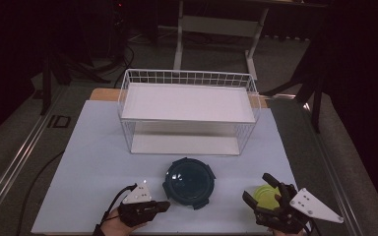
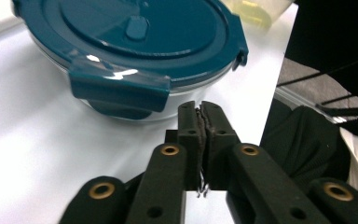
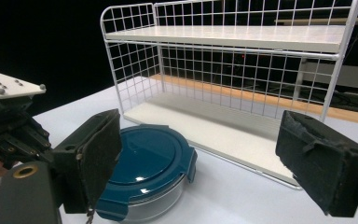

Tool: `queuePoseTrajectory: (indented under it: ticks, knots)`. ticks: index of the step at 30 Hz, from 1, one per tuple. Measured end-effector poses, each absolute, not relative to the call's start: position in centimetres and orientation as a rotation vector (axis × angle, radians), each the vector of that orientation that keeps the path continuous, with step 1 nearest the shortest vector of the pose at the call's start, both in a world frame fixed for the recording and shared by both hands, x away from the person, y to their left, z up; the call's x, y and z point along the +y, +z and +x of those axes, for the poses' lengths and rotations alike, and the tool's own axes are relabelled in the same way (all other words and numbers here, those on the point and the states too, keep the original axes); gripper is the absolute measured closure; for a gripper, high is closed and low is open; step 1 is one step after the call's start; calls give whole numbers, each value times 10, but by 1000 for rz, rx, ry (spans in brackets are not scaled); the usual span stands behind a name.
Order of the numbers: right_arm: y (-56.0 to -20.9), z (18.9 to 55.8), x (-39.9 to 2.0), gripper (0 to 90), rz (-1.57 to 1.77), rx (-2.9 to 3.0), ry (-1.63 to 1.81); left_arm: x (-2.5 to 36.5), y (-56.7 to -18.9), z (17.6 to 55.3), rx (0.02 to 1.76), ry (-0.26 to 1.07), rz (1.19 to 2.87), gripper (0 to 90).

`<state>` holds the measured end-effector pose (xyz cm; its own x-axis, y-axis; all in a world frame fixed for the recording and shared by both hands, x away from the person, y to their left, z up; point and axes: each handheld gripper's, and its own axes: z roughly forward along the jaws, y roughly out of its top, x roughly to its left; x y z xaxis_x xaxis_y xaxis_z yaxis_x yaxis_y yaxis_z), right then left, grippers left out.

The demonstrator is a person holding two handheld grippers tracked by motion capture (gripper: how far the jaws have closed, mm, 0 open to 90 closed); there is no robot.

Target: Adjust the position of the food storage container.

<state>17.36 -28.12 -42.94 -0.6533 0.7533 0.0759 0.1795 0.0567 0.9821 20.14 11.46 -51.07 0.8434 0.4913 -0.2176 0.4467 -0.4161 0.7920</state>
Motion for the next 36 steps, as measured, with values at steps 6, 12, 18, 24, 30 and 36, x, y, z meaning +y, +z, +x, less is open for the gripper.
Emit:
queuePoseTrajectory:
  ticks: [6, 12, 18, 24, 30, 36]
  knots:
    - [-430, 174, -282, 139, 931, 1879, 1635, 110, -516, 206, 719, 58, 2088, 889]
    - [-431, 174, -283, 139, 936, 1881, 1637, 107, -517, 208, 732, 63, 2083, 889]
    - [-431, 175, -284, 139, 937, 1884, 1639, 105, -516, 208, 734, 71, 2089, 889]
    - [-431, 175, -284, 139, 937, 1887, 1641, 104, -517, 210, 759, 82, 2101, 891]
    - [-432, 175, -283, 139, 938, 1893, 1643, 110, -516, 214, 797, 101, 2093, 891]
    - [-432, 175, -283, 139, 937, 1892, 1649, 113, -517, 219, 822, 109, 2093, 891]
